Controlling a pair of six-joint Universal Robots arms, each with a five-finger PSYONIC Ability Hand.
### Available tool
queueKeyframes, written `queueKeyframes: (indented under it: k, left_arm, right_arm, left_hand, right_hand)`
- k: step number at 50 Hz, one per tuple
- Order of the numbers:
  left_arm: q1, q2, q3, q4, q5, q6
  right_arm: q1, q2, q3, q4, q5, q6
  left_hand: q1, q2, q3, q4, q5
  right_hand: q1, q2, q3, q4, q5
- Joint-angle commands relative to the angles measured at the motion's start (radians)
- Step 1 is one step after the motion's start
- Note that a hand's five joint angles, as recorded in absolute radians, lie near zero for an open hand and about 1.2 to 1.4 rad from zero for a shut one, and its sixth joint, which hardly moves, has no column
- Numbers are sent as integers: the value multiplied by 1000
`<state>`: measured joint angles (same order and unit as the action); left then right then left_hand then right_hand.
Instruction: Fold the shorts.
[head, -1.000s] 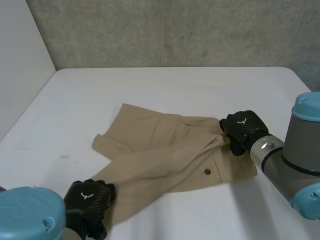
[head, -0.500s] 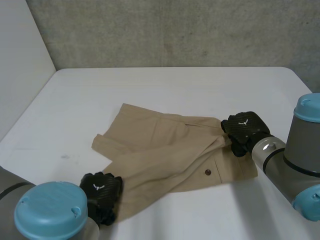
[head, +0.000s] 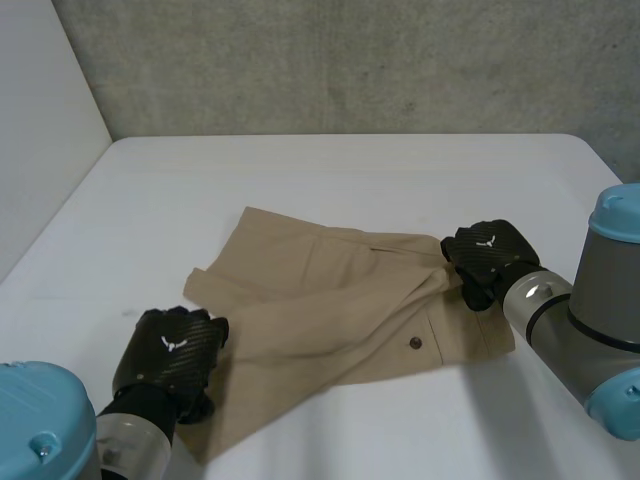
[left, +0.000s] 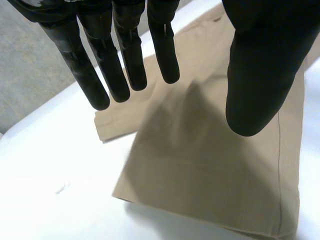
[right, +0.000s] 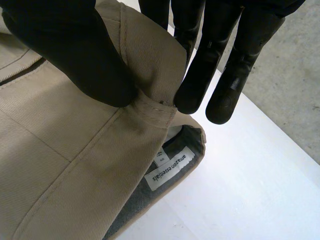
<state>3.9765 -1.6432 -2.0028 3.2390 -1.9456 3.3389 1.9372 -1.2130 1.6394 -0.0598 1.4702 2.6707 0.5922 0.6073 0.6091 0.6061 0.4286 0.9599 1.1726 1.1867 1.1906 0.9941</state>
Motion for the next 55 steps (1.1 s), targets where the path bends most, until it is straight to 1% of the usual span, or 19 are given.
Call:
queueKeyframes:
  k: [1, 17, 18, 21, 22, 23, 24, 25, 30, 34, 35, 38, 39, 44, 46, 49, 50, 54, 55]
  left_arm:
    - [-7, -56, -16, -7, -3, -6]
    - [-14, -127, -13, 1, -4, -7]
    - [-13, -144, -8, 7, -4, -7]
    - [-13, -147, -8, 12, -4, -7]
    - [-10, -156, -13, 43, -4, -7]
    - [-10, -156, -13, 44, -4, -7]
    - [-8, -158, -16, 54, -6, -6]
    - [-7, -159, -17, 74, -7, -6]
    - [-3, -144, -11, 93, -9, 8]
    - [1, -26, -5, 85, -7, 11]
    - [9, 24, -4, 71, -7, 16]
    - [18, 71, 6, 48, -3, 28]
    - [30, 138, 27, -5, 4, 59]
    - [49, 227, 62, -100, 11, 90]
    - [65, 265, 78, -157, 37, 88]
    - [72, 281, 87, -186, 51, 88]
    - [90, 316, 105, -230, 74, 86]
    - [134, 353, 136, -283, 106, 85]
    - [159, 365, 150, -301, 123, 83]
  right_arm:
    - [8, 3, 7, 2, 4, -5]
    - [8, 1, 10, 3, 4, -5]
    - [9, 1, 10, 3, 4, -5]
    - [8, 1, 16, -2, 4, -5]
    - [8, 1, 17, -2, 4, -5]
    - [8, 1, 17, -2, 4, -6]
    - [8, 1, 17, -3, 4, -6]
    - [8, 1, 17, -3, 4, -6]
    - [3, 0, 17, -3, 5, -8]
    - [-3, 0, 11, 1, -1, -8]
    - [-3, -2, 10, 5, -1, -9]
    - [-3, -5, 5, 21, 2, -15]
    - [-3, -6, 5, 28, 1, -17]
    - [-4, -37, -3, 95, -4, -60]
    - [-10, -52, -4, 133, -4, -92]
    - [-20, -59, -9, 155, -2, -118]
    - [-27, -59, -10, 158, 1, -129]
    - [-41, -59, -9, 158, 1, -133]
    - [-44, -59, -9, 158, 1, -132]
  left_hand:
    - [53, 38, 36, 39, 42]
    - [85, 70, 68, 71, 74]
    - [199, 183, 182, 185, 188]
    - [264, 249, 247, 250, 253]
    - [462, 447, 445, 448, 451]
    - [464, 449, 447, 450, 453]
    - [551, 536, 534, 537, 540]
    - [787, 772, 771, 773, 776]
    - [804, 789, 787, 790, 793]
    - [804, 789, 787, 790, 793]
    - [804, 789, 787, 790, 793]
    - [804, 789, 787, 790, 793]
    - [804, 789, 787, 790, 793]
    - [804, 789, 787, 790, 793]
    - [804, 789, 787, 790, 793]
    - [804, 789, 787, 790, 793]
    - [804, 789, 787, 790, 793]
    - [804, 789, 787, 790, 793]
    - [804, 789, 787, 790, 793]
  right_hand:
    - [436, 224, 210, 206, 228]
    - [436, 224, 210, 206, 228]
    - [436, 224, 210, 206, 228]
    - [436, 224, 210, 206, 228]
    - [436, 224, 210, 206, 228]
    - [436, 224, 210, 206, 228]
    - [436, 224, 210, 206, 228]
    - [436, 224, 210, 206, 228]
    - [436, 224, 210, 206, 228]
    - [436, 224, 210, 206, 228]
    - [436, 224, 210, 206, 228]
    - [436, 224, 210, 206, 228]
    - [436, 224, 210, 206, 228]
    - [436, 224, 210, 206, 228]
    - [436, 224, 210, 206, 228]
    - [436, 224, 210, 206, 228]
    - [436, 224, 210, 206, 228]
    - [436, 224, 210, 206, 228]
    - [436, 224, 210, 206, 228]
